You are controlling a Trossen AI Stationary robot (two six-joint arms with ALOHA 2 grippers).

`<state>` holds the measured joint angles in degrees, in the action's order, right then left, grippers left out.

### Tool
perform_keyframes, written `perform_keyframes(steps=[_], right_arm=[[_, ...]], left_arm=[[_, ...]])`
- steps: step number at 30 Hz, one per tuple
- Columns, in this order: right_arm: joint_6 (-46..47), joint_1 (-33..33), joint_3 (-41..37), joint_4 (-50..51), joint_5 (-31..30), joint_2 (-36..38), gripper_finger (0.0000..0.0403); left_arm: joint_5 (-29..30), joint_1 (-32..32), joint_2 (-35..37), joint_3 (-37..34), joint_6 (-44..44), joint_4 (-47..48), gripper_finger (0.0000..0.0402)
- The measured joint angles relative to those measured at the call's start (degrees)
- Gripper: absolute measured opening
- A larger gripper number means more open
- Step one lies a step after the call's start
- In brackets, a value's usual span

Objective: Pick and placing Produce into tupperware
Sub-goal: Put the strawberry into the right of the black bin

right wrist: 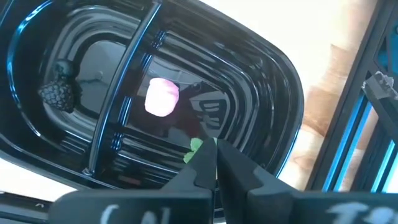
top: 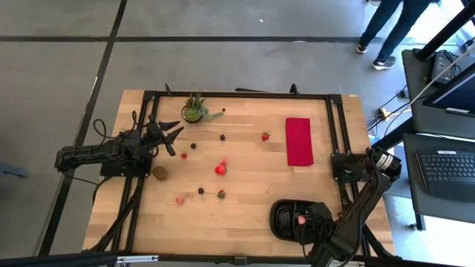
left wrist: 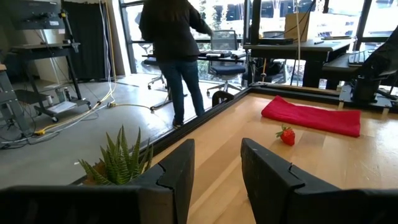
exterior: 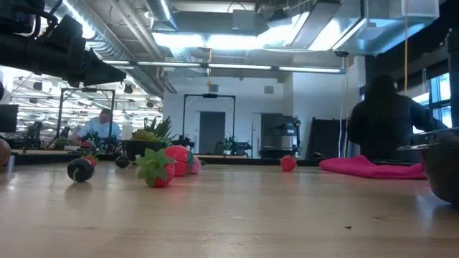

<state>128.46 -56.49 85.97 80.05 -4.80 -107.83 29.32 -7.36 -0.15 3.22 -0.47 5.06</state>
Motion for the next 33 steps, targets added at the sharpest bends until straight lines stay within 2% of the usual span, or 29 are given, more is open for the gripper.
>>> perform_keyframes(steps=[14, 26, 33], right_arm=[[-1.09, 0.00, 0.00, 0.50, -0.06, 0.00, 0.0015], [-1.47, 0.01, 0.00, 0.55, -0.07, 0.00, 0.0088], [-4.55, 1.92, 0.02, 0.72, -0.09, 0.00, 0.0104]], left_arm=[[0.00, 0.00, 0.00, 0.00, -0.02, 0.01, 0.0124], [0.02, -0.02, -0.01, 0.00, -0.02, 0.00, 0.0124], [0.00, 0.00, 0.01, 0.00, -0.08, 0.00, 0.0124]])
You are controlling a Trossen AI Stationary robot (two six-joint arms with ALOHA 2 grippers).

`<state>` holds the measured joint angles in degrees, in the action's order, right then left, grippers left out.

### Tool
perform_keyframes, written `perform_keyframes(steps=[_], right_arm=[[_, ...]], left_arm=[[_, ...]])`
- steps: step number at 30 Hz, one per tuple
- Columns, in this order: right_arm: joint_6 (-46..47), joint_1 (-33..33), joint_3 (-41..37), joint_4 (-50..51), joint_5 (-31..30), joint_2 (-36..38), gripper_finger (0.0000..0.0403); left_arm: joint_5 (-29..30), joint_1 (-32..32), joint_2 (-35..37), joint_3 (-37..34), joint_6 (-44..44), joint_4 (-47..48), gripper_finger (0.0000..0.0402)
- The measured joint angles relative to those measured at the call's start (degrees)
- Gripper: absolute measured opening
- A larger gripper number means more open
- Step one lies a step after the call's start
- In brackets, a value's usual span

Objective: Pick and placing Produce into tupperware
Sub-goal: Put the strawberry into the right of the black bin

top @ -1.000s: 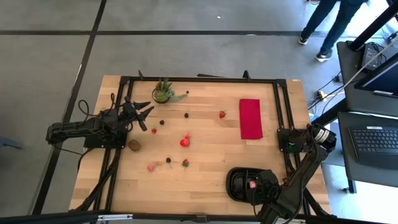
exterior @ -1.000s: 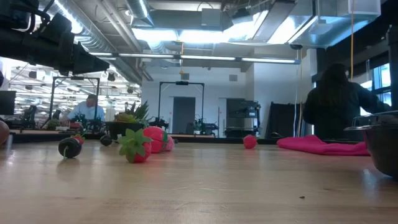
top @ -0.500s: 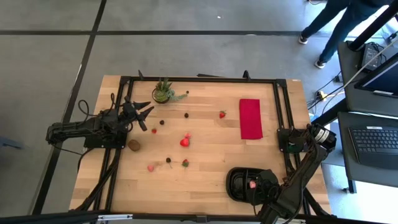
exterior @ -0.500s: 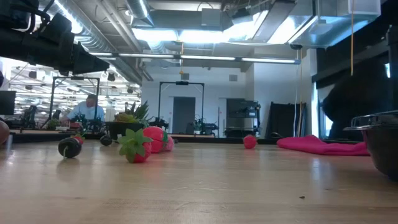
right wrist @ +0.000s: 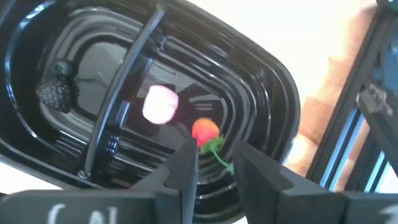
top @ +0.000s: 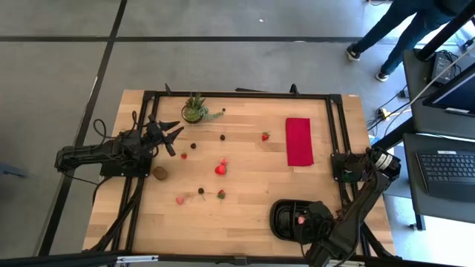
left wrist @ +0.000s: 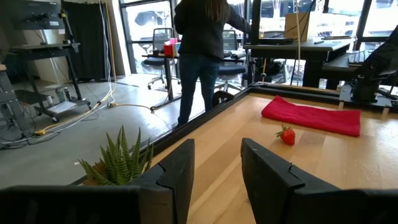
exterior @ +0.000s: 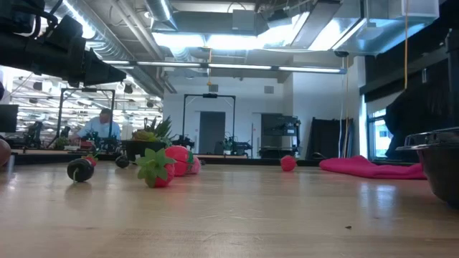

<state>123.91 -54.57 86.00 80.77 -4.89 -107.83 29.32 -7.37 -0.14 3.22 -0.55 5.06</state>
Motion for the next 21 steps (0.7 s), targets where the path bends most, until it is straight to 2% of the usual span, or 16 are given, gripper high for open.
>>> perform_keyframes(steps=[11, 14, 21], right_arm=[[-17.55, 11.14, 0.00, -0.36, -0.13, 0.00, 0.0104], [-25.49, 15.57, 0.03, -0.45, -0.37, 0.00, 0.0104], [-47.18, 26.33, 0.65, -1.47, -6.16, 0.00, 0.0104]], left_arm=[[0.02, -0.01, -0.01, 0.00, -0.05, 0.00, 0.0124], [0.02, -0.01, -0.01, 0.00, -0.06, 0.00, 0.0124], [0.04, 0.01, 0.00, 0.00, -0.10, -0.02, 0.0124]])
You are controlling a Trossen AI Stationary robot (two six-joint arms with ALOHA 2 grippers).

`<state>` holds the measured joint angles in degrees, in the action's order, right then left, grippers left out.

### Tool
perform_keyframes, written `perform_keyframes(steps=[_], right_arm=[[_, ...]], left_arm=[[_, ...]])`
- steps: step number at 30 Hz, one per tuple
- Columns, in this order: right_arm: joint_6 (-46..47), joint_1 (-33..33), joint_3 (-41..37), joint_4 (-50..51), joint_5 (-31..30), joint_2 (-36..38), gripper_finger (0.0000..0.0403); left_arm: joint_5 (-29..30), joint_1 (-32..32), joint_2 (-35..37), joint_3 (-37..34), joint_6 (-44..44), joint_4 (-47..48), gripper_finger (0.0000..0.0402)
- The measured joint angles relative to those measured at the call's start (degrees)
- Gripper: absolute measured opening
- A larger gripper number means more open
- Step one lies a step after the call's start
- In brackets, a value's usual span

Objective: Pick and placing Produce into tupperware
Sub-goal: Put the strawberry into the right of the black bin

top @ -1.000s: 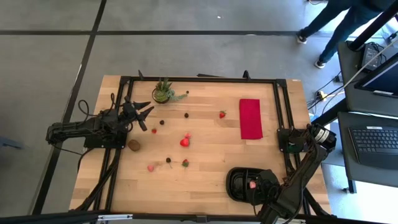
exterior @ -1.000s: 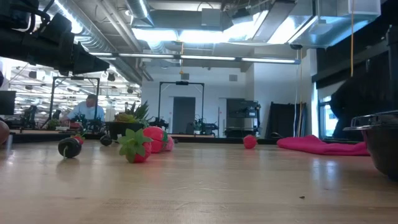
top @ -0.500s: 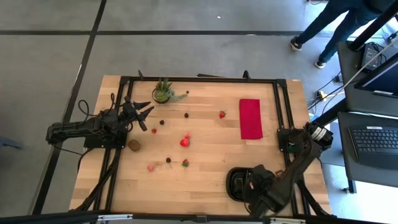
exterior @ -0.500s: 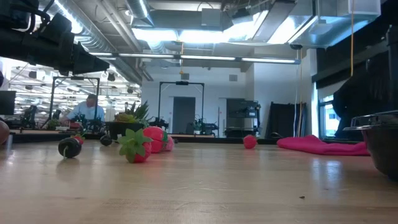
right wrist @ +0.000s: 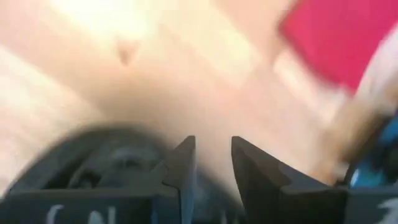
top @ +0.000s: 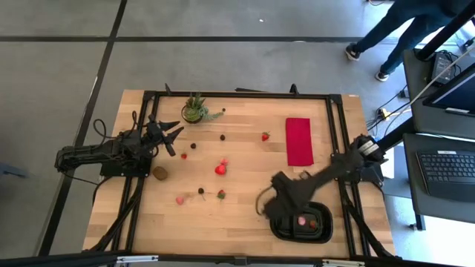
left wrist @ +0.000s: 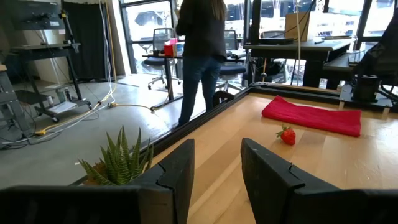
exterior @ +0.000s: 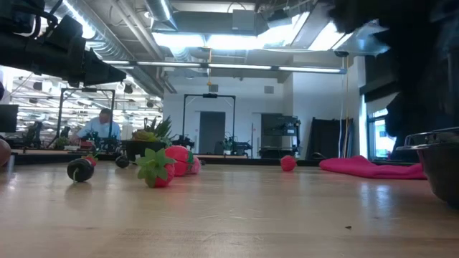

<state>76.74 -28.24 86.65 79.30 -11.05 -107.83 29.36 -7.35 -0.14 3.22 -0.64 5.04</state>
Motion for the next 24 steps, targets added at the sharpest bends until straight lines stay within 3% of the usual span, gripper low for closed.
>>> perform_keyframes(steps=[8, 11, 15, 21, 24], right_arm=[[-24.53, 13.57, 0.79, -8.54, -3.00, 0.02, 0.0104], [-32.37, 18.52, 0.79, -12.86, -6.89, 0.02, 0.0104], [-35.24, 24.35, 0.79, -17.59, -11.13, 0.02, 0.0104], [-46.07, 30.72, 0.79, -22.92, -10.96, 0.02, 0.0104], [-50.20, 33.92, 0.79, -22.97, -6.60, 0.02, 0.0104]], left_arm=[[0.00, -0.02, 0.00, 0.00, -0.07, -0.02, 0.0124], [0.00, -0.01, -0.01, 0.00, -0.07, -0.02, 0.0124], [0.00, 0.00, -0.01, 0.00, -0.09, -0.02, 0.0124], [0.00, -0.01, -0.01, 0.00, -0.07, -0.02, 0.0124], [0.00, -0.02, -0.02, 0.00, -0.07, -0.01, 0.0124]])
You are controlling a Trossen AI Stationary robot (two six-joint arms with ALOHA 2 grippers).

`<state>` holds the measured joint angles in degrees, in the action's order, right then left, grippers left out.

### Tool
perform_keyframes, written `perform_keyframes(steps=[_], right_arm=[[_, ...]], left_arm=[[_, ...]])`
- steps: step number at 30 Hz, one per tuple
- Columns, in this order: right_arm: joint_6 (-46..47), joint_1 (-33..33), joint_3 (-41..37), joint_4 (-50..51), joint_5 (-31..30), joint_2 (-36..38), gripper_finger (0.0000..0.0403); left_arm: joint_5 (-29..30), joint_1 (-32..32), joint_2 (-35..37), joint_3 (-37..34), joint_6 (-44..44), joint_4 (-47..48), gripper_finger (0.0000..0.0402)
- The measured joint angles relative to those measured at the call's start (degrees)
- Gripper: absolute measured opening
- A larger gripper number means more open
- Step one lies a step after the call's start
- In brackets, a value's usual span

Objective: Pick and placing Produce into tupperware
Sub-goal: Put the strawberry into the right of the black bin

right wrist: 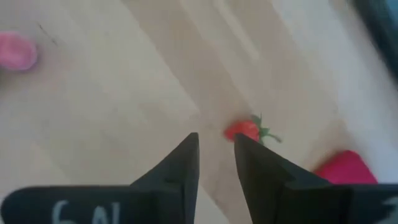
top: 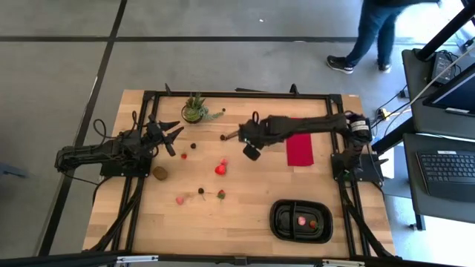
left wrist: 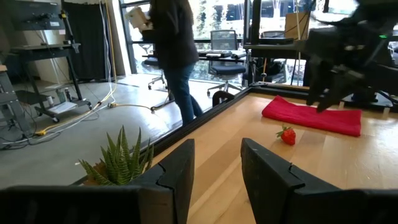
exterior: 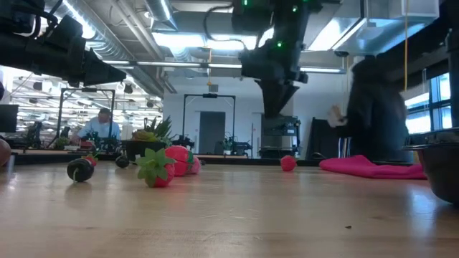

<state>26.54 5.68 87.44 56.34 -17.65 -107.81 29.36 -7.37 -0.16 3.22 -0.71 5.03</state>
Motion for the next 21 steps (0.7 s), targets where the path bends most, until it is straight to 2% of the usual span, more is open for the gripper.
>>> perform_keyframes(steps=[3, 5, 11, 21], right_arm=[[-1.84, 3.88, -0.60, -0.08, 9.63, 0.00, 0.0104], [-3.13, 6.26, -0.97, -0.15, 13.46, -0.02, 0.0104], [-5.51, 12.11, -1.58, 0.97, 14.86, -0.02, 0.0104], [-11.00, 20.02, -1.57, 3.23, 20.52, -0.02, 0.0104]], left_arm=[[0.00, 0.00, 0.02, 0.00, 0.00, 0.00, 0.0124], [0.00, 0.00, 0.02, 0.00, 0.00, 0.01, 0.0124], [0.00, 0.00, 0.02, 0.00, 0.00, 0.01, 0.0124], [0.00, 0.01, 0.01, 0.00, 0.03, 0.01, 0.0124]])
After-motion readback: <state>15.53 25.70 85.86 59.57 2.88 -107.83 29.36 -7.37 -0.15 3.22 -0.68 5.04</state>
